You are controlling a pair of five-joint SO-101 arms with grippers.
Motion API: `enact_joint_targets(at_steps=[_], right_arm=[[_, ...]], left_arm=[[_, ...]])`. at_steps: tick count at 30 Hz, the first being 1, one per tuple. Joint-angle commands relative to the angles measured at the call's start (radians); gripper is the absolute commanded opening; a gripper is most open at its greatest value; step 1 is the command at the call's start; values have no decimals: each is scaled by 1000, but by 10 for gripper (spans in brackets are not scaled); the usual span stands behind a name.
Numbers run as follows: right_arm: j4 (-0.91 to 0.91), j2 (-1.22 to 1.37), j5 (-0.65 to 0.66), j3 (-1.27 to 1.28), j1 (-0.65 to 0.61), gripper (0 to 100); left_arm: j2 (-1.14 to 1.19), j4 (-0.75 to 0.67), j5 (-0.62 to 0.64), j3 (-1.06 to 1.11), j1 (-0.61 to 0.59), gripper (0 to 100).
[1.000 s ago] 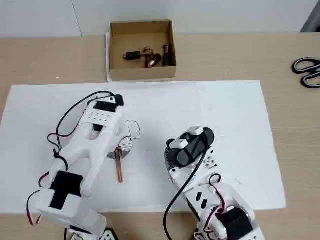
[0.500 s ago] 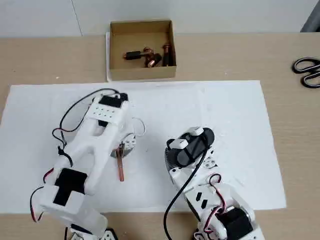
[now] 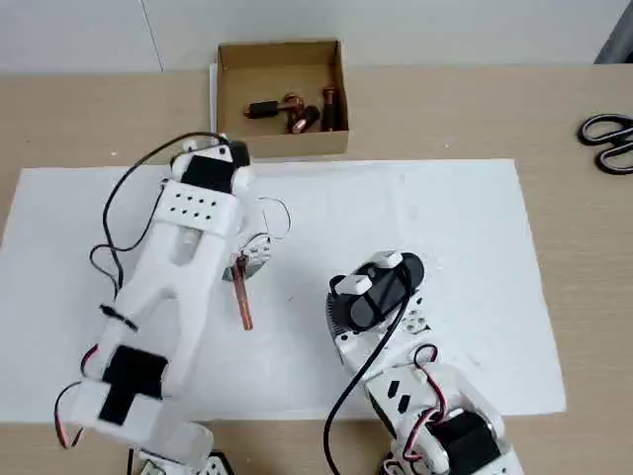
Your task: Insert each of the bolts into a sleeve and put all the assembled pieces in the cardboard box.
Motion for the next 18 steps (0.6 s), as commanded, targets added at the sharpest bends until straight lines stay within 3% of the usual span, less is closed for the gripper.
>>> enact_joint_targets(at_steps=[1,10,18], right_arm=[[2,-8,8,-29,10,4],[1,-8,8,-23,4,4],[1,-8,9,-23,4,4]], left_arm=[[-157,-32,21,-41,8,5],[-348,-115,61,84,0,5],[-591,-397,104,418,6,5]])
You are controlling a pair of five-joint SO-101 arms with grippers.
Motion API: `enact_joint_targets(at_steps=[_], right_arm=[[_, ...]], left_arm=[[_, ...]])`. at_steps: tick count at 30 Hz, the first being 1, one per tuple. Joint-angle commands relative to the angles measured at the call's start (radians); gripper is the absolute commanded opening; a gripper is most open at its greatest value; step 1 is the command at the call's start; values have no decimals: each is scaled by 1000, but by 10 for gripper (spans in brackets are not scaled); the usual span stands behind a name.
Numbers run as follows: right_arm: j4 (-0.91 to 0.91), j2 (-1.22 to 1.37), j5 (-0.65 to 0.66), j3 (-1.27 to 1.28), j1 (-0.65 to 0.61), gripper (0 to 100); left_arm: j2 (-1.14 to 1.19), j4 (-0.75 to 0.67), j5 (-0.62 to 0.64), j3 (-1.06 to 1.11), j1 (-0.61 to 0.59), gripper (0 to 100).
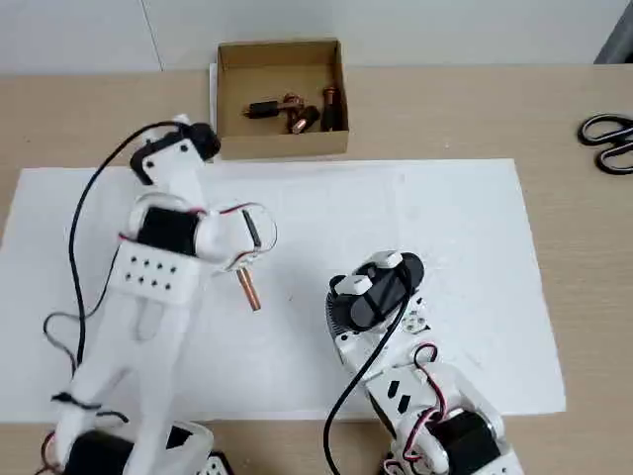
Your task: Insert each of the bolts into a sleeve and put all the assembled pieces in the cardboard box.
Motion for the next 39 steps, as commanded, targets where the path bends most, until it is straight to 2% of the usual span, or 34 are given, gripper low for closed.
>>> enact_joint_targets(at_steps=[1,7,13,16,24,33,39], right_arm=[[1,-7,9,-23,4,4],[1,-7,8,-17,2,4],[-5,-7,5,21,-113,4],[-7,-7,3,25,-153,4],[-1,-7,2,25,-157,4],[-1,-7,0,25,-157,4],[1,-7,0,25,-157,4]], left_arm=[[-184,-141,8,99,5,5],[-450,-315,8,309,6,5],[-600,-430,5,498,6,5],[-649,-428,5,506,6,5],[-784,-428,8,504,9,5],[-913,-385,9,509,232,5],[-918,-361,8,510,258,5]])
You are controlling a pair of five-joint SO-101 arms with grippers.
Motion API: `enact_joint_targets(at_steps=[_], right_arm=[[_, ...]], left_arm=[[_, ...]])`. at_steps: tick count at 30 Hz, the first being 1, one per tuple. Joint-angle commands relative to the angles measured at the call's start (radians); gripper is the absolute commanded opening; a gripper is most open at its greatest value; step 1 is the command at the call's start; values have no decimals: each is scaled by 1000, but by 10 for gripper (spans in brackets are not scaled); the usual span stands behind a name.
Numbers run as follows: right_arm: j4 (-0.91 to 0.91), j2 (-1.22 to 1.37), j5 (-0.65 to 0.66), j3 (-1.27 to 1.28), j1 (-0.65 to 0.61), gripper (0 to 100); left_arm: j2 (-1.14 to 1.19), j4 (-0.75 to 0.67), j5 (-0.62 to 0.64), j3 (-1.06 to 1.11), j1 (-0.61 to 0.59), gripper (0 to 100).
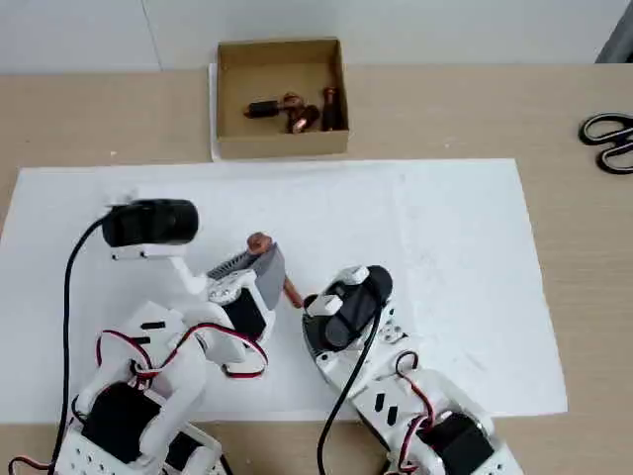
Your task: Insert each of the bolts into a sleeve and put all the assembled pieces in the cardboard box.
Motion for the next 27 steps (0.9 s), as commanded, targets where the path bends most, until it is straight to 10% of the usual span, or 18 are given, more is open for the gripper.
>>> enact_joint_targets(at_steps=[1,27], right_arm=[[-1,-7,0,-5,-4,4],[12,-8,0,-38,-70,4]], left_arm=[[-17,8,3,-8,9,5],[-17,-101,0,131,6,5]])
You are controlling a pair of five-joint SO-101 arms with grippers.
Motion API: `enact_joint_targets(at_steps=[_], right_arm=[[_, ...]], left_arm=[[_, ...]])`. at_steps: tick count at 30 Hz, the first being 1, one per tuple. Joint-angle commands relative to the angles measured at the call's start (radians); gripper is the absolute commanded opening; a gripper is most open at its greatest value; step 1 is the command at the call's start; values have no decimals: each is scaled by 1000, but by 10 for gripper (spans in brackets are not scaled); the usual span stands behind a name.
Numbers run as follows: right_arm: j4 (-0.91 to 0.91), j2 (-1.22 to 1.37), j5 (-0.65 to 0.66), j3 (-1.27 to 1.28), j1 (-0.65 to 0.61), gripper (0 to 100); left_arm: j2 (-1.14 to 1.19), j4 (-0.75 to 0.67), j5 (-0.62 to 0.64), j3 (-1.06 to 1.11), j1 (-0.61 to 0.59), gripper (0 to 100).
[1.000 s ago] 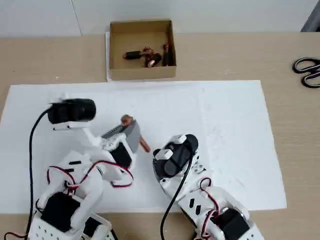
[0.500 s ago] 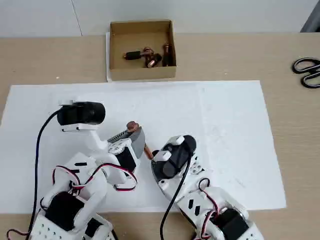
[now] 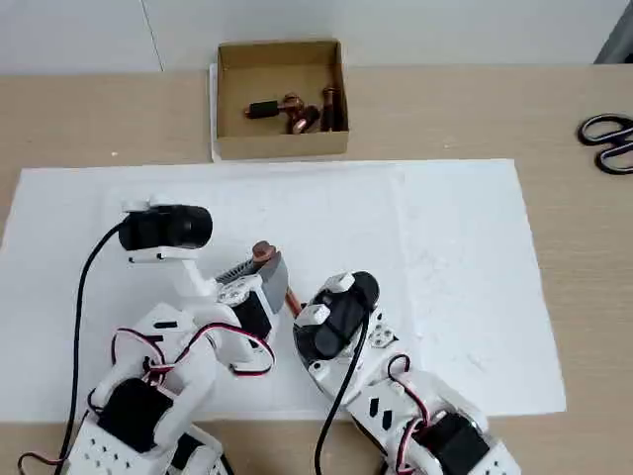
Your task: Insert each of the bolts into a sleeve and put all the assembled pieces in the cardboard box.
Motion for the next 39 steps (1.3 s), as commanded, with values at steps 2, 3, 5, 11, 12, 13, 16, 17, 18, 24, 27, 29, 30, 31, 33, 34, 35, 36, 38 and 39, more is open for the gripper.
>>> enact_joint_targets(at_steps=[2,3,5,11,12,13,16,17,18,24,27,29,30,31,33,34,35,36,38,39], right_arm=[[30,-10,0,-46,-5,4],[39,-10,-2,-46,-5,4],[42,-10,-3,-55,-5,4],[36,-10,-49,-61,-31,4],[33,-10,-48,-61,-33,4],[33,-10,-44,-61,-33,4],[33,-10,-43,-61,-33,4],[31,-10,-43,-63,-33,4],[31,-10,-43,-63,-33,4],[-25,-8,-41,-63,-27,4],[-39,-8,-41,-63,-27,4],[-31,-8,-41,-63,-27,4],[-31,-8,-41,-63,-27,4],[-31,-8,-41,-63,-27,4],[-31,-8,-41,-63,-27,4],[-31,-8,-41,-63,-27,4],[-31,-8,-41,-63,-27,4],[-30,-8,-41,-63,-27,4],[-30,-8,-41,-63,-27,4],[-30,-8,-41,-63,-27,4]], left_arm=[[-8,-49,0,2,2,5],[-8,-54,0,2,3,5],[-8,-54,0,2,6,5],[-8,-51,0,4,8,5],[-8,-48,0,4,8,5],[-8,-48,0,4,8,5],[-8,-37,0,4,9,5],[-8,-34,0,4,11,5],[-8,-31,0,4,18,5],[-11,18,0,2,58,5],[-12,38,-3,-1,57,5],[-12,46,-21,-2,54,5],[-14,46,-28,-2,52,5],[-14,46,-29,-2,51,5],[-14,40,-29,-2,46,5],[-14,40,-29,-2,37,5],[-14,40,-29,-2,28,5],[-12,40,-31,-2,17,5],[-12,40,-49,-2,-11,5],[-12,40,-58,-1,-21,5]])
